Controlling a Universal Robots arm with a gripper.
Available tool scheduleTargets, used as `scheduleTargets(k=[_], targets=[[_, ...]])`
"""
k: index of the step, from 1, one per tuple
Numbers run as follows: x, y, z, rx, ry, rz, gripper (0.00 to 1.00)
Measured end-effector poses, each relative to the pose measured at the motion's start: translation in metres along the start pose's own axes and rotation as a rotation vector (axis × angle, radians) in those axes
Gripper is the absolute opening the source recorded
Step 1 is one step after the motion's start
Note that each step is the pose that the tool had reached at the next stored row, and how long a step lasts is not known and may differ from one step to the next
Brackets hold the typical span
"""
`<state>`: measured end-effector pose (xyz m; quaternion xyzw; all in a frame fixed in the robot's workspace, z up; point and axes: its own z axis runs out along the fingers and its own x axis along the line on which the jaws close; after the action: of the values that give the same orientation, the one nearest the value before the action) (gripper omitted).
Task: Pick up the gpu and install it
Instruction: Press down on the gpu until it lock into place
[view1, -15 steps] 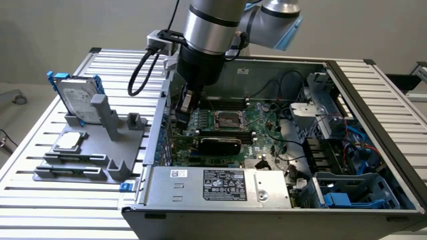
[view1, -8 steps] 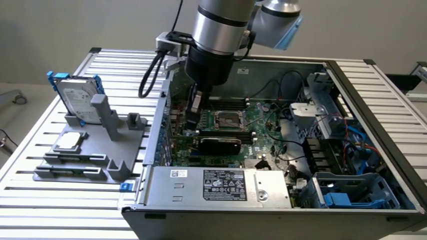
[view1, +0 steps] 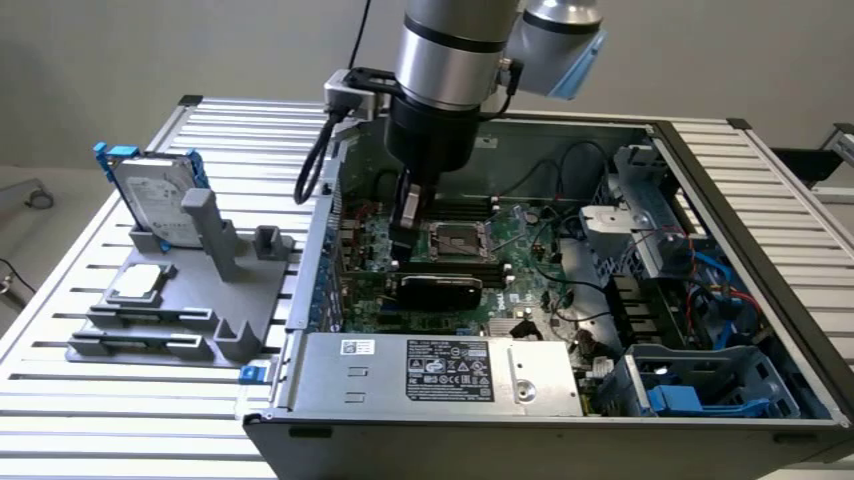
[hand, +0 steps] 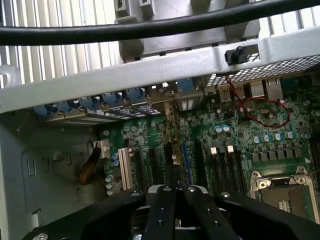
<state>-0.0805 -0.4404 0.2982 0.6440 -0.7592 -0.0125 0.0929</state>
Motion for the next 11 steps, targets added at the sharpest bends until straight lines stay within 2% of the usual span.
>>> scheduleTargets(k=[1,2,3,11], targets=[[0.0,-0.0016,-0.0003,0.0032,-0.0038,-0.002,0.11],[0.0003,-0.0025,-0.0005,0.003,-0.0094,-0.003,0.11],[0.0004,-0.0028,-0.0006,0.0028,-0.0107,-0.003,0.11],[0.0005,-0.0028,-0.0005,0.0028,-0.0108,-0.003,0.11]])
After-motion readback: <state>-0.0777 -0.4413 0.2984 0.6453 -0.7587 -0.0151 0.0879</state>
